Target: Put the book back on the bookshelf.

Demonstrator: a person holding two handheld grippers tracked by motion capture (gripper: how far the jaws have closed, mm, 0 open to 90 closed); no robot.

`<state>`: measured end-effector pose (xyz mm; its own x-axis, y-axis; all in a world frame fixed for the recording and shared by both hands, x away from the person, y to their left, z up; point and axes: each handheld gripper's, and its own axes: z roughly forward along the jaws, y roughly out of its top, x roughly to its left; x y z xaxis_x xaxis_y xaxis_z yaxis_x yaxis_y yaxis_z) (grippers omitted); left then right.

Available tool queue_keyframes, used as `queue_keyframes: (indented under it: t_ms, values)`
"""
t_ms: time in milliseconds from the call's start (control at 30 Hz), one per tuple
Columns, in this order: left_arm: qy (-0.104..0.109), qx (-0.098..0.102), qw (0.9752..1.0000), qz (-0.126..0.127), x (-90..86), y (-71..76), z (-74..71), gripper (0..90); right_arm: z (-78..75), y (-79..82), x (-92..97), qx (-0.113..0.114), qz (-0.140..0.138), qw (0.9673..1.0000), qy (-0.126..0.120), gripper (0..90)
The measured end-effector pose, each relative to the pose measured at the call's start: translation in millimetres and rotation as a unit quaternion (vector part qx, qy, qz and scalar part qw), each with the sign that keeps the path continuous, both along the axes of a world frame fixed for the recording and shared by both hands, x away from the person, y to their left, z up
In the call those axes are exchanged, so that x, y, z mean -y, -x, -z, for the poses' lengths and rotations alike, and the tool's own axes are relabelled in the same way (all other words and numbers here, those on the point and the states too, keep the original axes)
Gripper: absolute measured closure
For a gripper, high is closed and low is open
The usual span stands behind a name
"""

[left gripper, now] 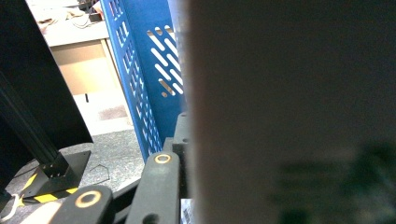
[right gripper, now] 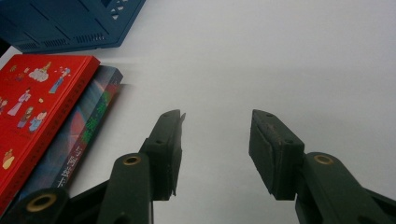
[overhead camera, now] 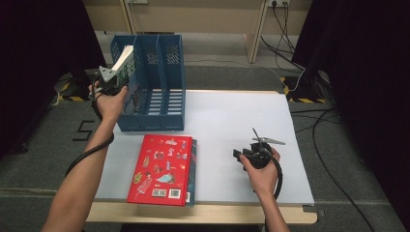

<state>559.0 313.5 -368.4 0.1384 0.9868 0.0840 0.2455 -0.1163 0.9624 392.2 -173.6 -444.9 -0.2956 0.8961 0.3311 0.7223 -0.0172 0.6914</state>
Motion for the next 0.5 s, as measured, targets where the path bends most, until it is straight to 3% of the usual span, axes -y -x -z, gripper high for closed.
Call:
queue_keyframes:
  t_ms: [333,500]
  values:
    - [0.005,0.006,1.0000,-0.005,-7.1,14.3,-5.3,68.1,-1.8,1.4,-2.0,0.002,-0.001,1.0000,0.001,54.0]
    - [0.023,-0.003,0.9997,-0.001,-9.5,21.1,-4.1,63.9,-3.8,1.6,-1.4,0.005,0.001,1.0000,0.002,53.8]
